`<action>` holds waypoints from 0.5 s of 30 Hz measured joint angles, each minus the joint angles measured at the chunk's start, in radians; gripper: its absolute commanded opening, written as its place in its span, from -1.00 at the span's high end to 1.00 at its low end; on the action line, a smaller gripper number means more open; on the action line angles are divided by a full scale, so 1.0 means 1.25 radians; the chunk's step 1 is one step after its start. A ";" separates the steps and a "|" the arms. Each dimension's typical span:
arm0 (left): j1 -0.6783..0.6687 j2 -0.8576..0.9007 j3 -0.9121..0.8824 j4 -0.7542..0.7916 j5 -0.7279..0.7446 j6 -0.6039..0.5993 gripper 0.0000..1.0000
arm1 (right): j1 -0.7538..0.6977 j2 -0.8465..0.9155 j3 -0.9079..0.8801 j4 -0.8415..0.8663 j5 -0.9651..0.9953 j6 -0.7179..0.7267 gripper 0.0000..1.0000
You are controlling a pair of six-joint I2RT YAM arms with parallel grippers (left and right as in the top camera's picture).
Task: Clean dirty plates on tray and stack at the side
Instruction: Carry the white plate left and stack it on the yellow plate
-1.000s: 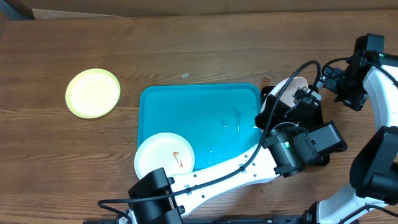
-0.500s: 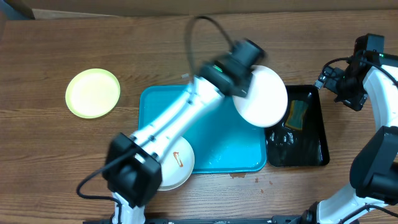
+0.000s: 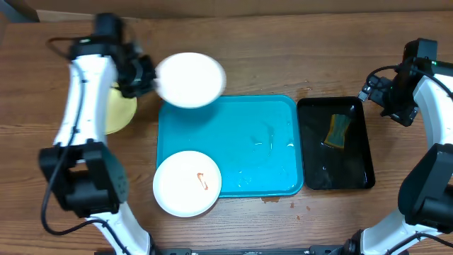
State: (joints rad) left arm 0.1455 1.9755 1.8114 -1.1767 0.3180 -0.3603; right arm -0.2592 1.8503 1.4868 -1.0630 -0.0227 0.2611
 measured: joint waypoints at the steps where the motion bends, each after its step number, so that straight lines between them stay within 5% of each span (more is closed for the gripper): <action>1: 0.038 0.000 0.000 -0.012 -0.006 0.001 0.92 | 0.000 0.000 0.000 -0.001 0.000 0.000 -1.00; 15: 0.367 0.000 0.000 -0.041 -0.081 0.003 0.92 | 0.000 0.000 0.000 0.000 0.000 0.000 -1.00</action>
State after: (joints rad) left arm 0.6048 1.9755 1.8114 -1.2278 0.2161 -0.3569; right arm -0.2592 1.8503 1.4868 -1.0634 -0.0223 0.2615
